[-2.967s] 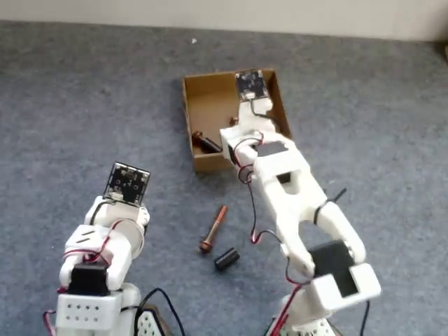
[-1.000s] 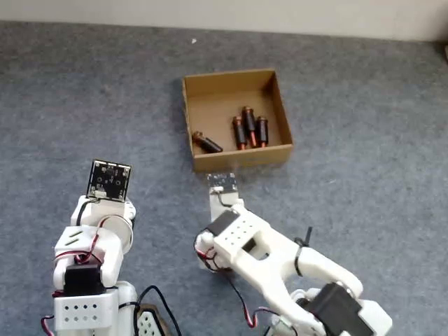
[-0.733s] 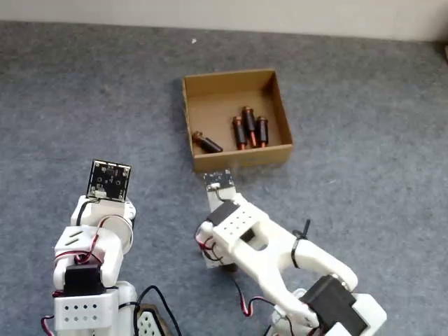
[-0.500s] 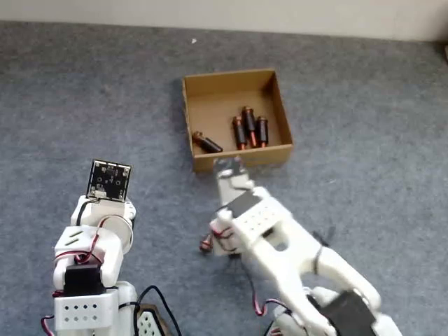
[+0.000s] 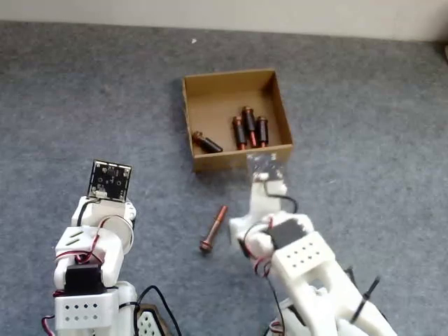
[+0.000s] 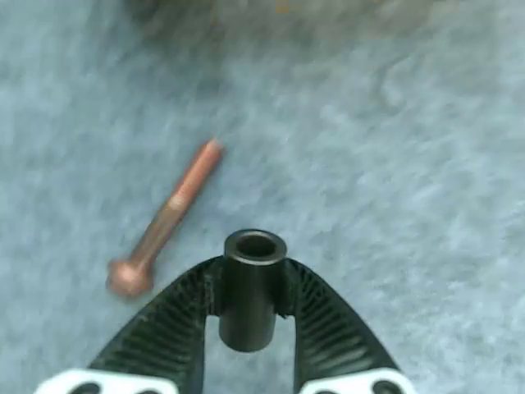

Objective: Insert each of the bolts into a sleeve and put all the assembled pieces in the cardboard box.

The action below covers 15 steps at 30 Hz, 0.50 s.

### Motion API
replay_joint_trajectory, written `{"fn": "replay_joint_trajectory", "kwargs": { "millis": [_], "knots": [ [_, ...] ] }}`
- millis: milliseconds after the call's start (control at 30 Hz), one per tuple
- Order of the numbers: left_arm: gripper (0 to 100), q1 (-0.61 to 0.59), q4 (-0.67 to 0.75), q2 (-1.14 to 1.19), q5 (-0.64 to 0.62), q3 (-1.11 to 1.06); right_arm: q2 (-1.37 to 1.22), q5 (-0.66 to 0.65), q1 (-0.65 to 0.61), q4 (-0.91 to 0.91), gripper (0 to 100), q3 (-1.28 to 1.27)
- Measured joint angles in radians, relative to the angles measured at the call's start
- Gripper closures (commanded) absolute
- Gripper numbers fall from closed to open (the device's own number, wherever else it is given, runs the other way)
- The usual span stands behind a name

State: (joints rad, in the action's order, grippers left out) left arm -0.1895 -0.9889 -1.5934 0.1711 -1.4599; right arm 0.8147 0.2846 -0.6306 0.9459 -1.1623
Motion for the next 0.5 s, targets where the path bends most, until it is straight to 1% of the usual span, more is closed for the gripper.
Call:
{"fn": "replay_joint_trajectory", "kwargs": {
  "millis": [100,233,300,400,500],
  "knots": [
    [99,0.0,0.0,0.0,0.0,0.0,0.091,0.0,-0.107,-0.003,99.5,-0.044],
    [99,0.0,0.002,0.0,0.0,0.0,0.193,0.0,-0.318,-0.005,99.4,-0.117],
    [99,0.0,0.006,0.0,0.0,0.0,0.224,-0.032,-0.407,-0.005,99.4,-0.144],
    [99,0.0,0.023,0.0,0.0,-0.009,0.236,-0.114,-0.477,-0.003,99.4,-0.17],
    [99,0.0,0.025,0.0,0.0,-0.009,0.238,-0.186,-0.486,0.038,99.4,-0.173]
  ]
}}
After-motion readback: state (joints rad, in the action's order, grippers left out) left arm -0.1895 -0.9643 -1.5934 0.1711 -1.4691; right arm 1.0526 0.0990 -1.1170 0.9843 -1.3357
